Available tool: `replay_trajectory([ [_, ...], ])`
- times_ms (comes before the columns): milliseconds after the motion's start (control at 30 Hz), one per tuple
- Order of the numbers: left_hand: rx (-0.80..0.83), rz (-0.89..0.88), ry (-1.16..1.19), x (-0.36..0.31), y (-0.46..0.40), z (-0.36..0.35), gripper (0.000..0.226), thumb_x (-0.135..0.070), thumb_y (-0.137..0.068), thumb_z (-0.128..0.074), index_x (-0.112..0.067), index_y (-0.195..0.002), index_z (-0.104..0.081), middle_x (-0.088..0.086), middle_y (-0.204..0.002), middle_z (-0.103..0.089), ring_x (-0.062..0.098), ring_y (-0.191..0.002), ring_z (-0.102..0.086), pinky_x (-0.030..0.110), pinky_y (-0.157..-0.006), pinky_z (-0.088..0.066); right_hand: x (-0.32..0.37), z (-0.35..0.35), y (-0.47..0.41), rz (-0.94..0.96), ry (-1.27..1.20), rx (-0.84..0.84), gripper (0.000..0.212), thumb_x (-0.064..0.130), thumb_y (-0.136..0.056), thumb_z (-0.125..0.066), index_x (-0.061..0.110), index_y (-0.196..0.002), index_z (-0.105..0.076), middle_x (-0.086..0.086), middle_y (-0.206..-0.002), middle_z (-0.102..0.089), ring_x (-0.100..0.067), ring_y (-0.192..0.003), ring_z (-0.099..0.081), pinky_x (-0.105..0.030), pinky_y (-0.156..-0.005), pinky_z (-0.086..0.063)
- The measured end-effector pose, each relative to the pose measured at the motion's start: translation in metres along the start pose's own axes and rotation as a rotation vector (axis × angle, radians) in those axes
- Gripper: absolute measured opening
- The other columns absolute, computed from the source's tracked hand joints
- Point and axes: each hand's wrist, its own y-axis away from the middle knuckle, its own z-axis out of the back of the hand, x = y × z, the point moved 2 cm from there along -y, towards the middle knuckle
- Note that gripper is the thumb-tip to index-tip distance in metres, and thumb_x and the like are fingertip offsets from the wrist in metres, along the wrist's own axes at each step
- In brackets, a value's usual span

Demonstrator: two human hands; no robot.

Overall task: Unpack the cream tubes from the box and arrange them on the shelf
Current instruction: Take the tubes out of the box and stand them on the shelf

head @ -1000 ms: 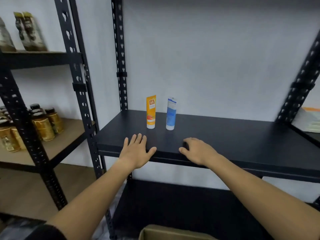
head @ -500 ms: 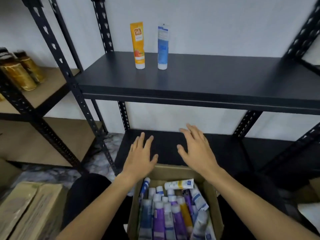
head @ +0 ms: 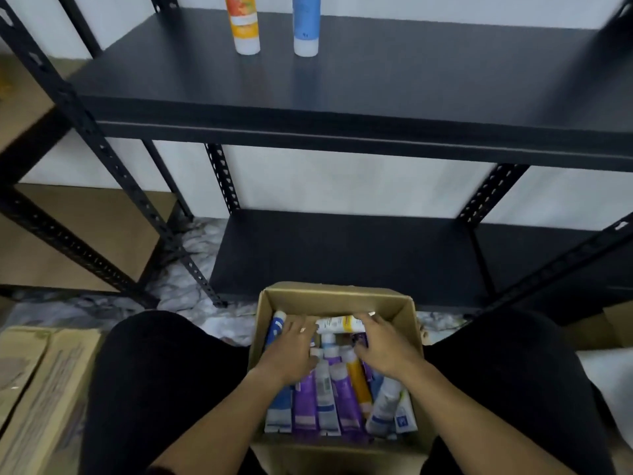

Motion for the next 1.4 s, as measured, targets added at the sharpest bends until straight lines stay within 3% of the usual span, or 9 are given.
replay_trajectory([
  [200,0.165,0.028,-0.105,0.011,-0.006,-0.027,0.066,-0.031,-0.093,-0.059,-0.021,-0.151,-0.028,0.008,-0.154,-0.026,0.031,-0.143,-0.025,0.045,-0.108,-0.037,-0.005,-0.030,-0.011,0.006,0.041,0.108,0.061,0.030,-0.090,-0.059,0.026,-0.145,-0.033,-0.007,-0.135,-0.051,-0.028,-0.124,-0.049,-0.042,-0.096,-0.049],
  [433,0.249,0.069,-0.114,0.022,-0.013,-0.042,0.058,-0.025,-0.088,-0.065,-0.021,-0.141,-0.040,0.009,-0.138,-0.038,0.032,-0.129,-0.041,0.047,-0.099,-0.045,-0.010,-0.048,-0.025,0.025,0.039,0.166,0.060,0.024,-0.089,-0.064,0.026,-0.143,-0.039,-0.007,-0.145,-0.047,-0.027,-0.128,-0.048,-0.040,-0.094,-0.049],
  [567,0.237,0.083,-0.093,0.021,-0.017,-0.046,0.052,-0.023,-0.086,-0.069,-0.018,-0.130,-0.042,0.010,-0.133,-0.043,0.031,-0.123,-0.047,0.047,-0.095,-0.047,-0.010,-0.056,-0.029,0.031,0.036,0.185,0.066,0.020,-0.088,-0.065,0.025,-0.148,-0.037,-0.006,-0.147,-0.046,-0.026,-0.125,-0.052,-0.038,-0.094,-0.050],
  [800,0.212,0.154,0.062,0.024,-0.013,-0.038,0.045,-0.020,-0.080,-0.074,-0.018,-0.116,-0.048,0.010,-0.120,-0.057,0.027,-0.107,-0.058,0.035,-0.080,-0.050,-0.001,-0.072,-0.031,0.053,0.183,0.253,0.069,0.024,-0.088,-0.069,0.028,-0.148,-0.036,-0.006,-0.154,-0.031,-0.031,-0.126,-0.052,-0.046,-0.097,-0.050],
  [900,0.186,0.169,0.095,0.028,-0.010,-0.032,0.040,-0.022,-0.079,-0.075,-0.018,-0.110,-0.049,0.010,-0.113,-0.060,0.027,-0.099,-0.059,0.034,-0.075,-0.050,0.004,-0.076,-0.032,0.083,0.243,0.265,0.061,0.024,-0.089,-0.067,0.027,-0.143,-0.041,-0.008,-0.148,-0.039,-0.034,-0.123,-0.052,-0.046,-0.094,-0.050],
  [1100,0.166,0.176,0.114,0.030,-0.006,-0.029,0.038,-0.024,-0.077,-0.076,-0.024,-0.104,-0.049,0.006,-0.110,-0.063,0.023,-0.096,-0.059,0.040,-0.080,-0.054,0.013,-0.087,-0.031,0.131,0.296,0.264,0.054,0.015,-0.092,-0.062,0.018,-0.142,-0.042,-0.013,-0.140,-0.046,-0.036,-0.124,-0.052,-0.045,-0.091,-0.048],
  [1200,0.162,0.166,0.110,0.029,-0.005,-0.025,0.038,-0.027,-0.078,-0.075,-0.028,-0.105,-0.049,0.006,-0.111,-0.062,0.023,-0.096,-0.059,0.036,-0.078,-0.053,0.015,-0.083,-0.034,0.118,0.266,0.238,0.048,0.008,-0.091,-0.061,0.015,-0.137,-0.046,-0.015,-0.135,-0.052,-0.036,-0.121,-0.054,-0.044,-0.091,-0.048],
  [1300,0.155,0.141,0.114,0.027,-0.002,-0.020,0.039,-0.025,-0.080,-0.074,-0.030,-0.112,-0.053,0.004,-0.115,-0.059,0.023,-0.100,-0.058,0.033,-0.078,-0.051,0.015,-0.074,-0.033,0.036,0.156,0.287,0.043,0.013,-0.089,-0.063,0.015,-0.130,-0.050,-0.014,-0.133,-0.050,-0.035,-0.117,-0.056,-0.043,-0.090,-0.051],
  [1400,0.137,0.132,0.118,0.026,0.002,-0.011,0.035,-0.024,-0.081,-0.073,-0.028,-0.113,-0.059,0.003,-0.118,-0.059,0.022,-0.104,-0.058,0.033,-0.081,-0.053,0.014,-0.057,-0.030,-0.021,0.045,0.310,0.018,0.023,-0.083,-0.071,0.015,-0.091,-0.058,-0.012,-0.114,-0.057,-0.028,-0.101,-0.062,-0.035,-0.078,-0.051],
])
